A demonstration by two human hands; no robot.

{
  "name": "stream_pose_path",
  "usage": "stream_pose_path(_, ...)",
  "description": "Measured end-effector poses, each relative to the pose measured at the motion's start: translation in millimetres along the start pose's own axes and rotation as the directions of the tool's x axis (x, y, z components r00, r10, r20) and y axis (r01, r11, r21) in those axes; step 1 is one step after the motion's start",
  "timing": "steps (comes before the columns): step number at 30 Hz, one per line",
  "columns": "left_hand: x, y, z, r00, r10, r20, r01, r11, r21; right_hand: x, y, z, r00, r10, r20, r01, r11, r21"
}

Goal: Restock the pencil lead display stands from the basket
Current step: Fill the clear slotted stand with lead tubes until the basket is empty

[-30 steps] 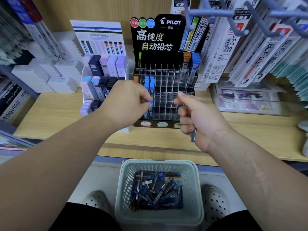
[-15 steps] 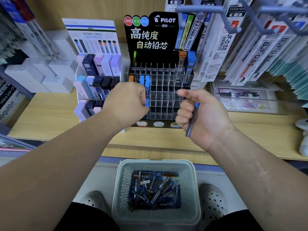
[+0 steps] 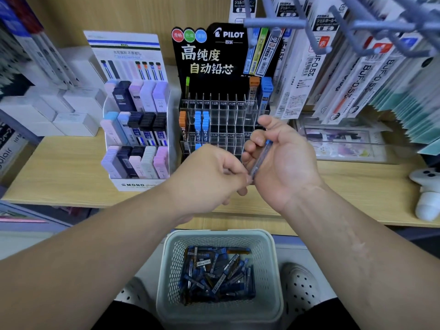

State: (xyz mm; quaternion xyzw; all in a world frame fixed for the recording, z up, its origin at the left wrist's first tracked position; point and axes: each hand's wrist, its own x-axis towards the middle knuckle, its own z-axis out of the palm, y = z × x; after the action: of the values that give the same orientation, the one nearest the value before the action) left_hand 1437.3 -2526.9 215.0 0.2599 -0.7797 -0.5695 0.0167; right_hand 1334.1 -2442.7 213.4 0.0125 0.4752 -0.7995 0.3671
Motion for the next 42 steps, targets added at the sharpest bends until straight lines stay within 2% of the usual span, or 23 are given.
stream_pose_path(3, 3, -4, -6, 0.999, -0.007, -0.045, 0.008, 1.0, 0.017, 0, -1, 0, 0.996, -0.081, 0.041, 0.089, 0.963, -0.256)
stream_pose_path(5, 4, -6, -14, 0.996, -0.01, -0.09, 0.011, 1.0, 0.01, 2, -3, -2, 0.983, -0.171, 0.061, 0.179, 0.853, -0.491)
stream_pose_path(7, 5, -10, -23, 0.991, -0.013, -0.133, 0.016, 1.0, 0.019, 4, -4, -5, 0.97, -0.225, 0.095, 0.237, 0.772, -0.59)
stream_pose_path(12, -3, -19, -46, 0.987, 0.031, -0.158, -0.009, 0.99, 0.139, 5, -4, 0, 0.947, -0.24, 0.215, 0.322, 0.739, -0.593)
stream_pose_path(17, -10, -34, -82, 0.941, 0.235, -0.244, -0.104, 0.887, 0.451, 6, 1, 15, 0.927, -0.283, 0.245, 0.374, 0.701, -0.607)
stream_pose_path(20, -13, -53, -100, 0.875, 0.389, -0.288, -0.093, 0.719, 0.689, 12, 3, 12, 0.883, -0.304, 0.358, 0.466, 0.481, -0.743)
stream_pose_path(23, -10, -73, -113, 0.888, 0.381, -0.257, -0.009, 0.574, 0.819, 18, 10, 8, 0.833, -0.288, 0.473, 0.547, 0.296, -0.783)
stream_pose_path(26, -12, -87, -117, 0.907, 0.345, -0.241, 0.038, 0.503, 0.864, 21, 20, 7, 0.789, -0.295, 0.539, 0.598, 0.168, -0.784)
stream_pose_path(30, -13, -98, -117, 0.912, 0.348, -0.215, 0.033, 0.462, 0.886, 27, 30, 8, 0.775, -0.29, 0.562, 0.604, 0.077, -0.794)
stream_pose_path(35, -12, -104, -121, 0.892, 0.385, -0.237, 0.01, 0.508, 0.861, 35, 41, 3, 0.77, -0.244, 0.589, 0.603, -0.025, -0.798)
stream_pose_path(38, -11, -105, -120, 0.888, 0.394, -0.239, -0.001, 0.519, 0.854, 39, 45, 0, 0.74, -0.253, 0.624, 0.621, -0.102, -0.777)
stream_pose_path(42, -10, -106, -121, 0.878, 0.415, -0.238, -0.011, 0.516, 0.856, 42, 47, 0, 0.743, -0.271, 0.613, 0.609, -0.108, -0.786)
